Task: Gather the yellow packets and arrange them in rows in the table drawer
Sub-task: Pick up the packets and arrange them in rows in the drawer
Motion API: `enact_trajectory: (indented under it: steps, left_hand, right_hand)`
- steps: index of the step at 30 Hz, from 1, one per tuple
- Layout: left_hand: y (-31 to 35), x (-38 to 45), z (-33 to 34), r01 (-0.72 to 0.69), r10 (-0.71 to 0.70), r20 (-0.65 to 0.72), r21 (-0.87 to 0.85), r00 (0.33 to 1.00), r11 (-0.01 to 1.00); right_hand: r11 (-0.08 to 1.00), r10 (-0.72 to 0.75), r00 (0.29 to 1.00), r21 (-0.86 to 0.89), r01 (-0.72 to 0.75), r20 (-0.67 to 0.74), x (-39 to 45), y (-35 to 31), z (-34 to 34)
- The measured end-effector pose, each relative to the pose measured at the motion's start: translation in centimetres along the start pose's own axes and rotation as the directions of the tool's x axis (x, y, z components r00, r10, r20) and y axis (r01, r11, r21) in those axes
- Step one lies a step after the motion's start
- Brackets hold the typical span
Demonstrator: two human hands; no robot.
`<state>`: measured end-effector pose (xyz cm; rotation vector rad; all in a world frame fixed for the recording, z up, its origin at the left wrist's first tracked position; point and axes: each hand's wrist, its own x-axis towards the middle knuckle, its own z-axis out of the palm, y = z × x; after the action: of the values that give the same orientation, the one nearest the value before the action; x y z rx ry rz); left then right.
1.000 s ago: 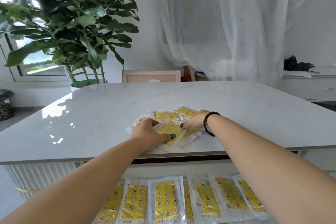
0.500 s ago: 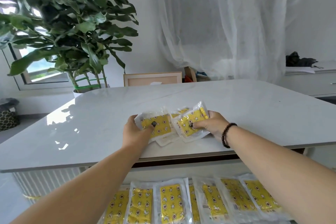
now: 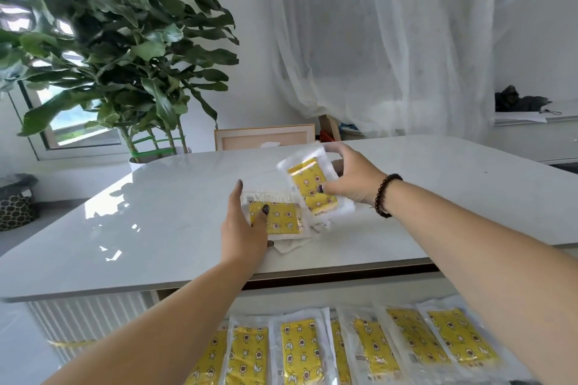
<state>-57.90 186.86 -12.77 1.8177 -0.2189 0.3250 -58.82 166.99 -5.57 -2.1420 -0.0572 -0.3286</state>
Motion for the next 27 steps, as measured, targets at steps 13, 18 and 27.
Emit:
enact_trajectory:
  steps: [13,18,27]
  left_hand:
    - [-0.1,-0.2,0.6,-0.027,0.017,0.131,0.075,0.991,0.997]
    - [-0.4,1.1,-0.7,0.184,-0.201,-0.101,-0.157,0.974,0.97]
    - [0.9,2.5,-1.1,0.195,-0.245,-0.077,-0.401,0.966,0.895]
  right_hand:
    - [0.988,-0.116,0.989,-0.113,0.105,-0.088,-0.4,1.9,4.4]
    - [0.977,0.172,0.888,0.191,-0.098,-0.426,0.2,4.2,3.7]
    - [0.955,0.091,0.993,0.289,-0.066,-0.072,0.8,2.3,6.6]
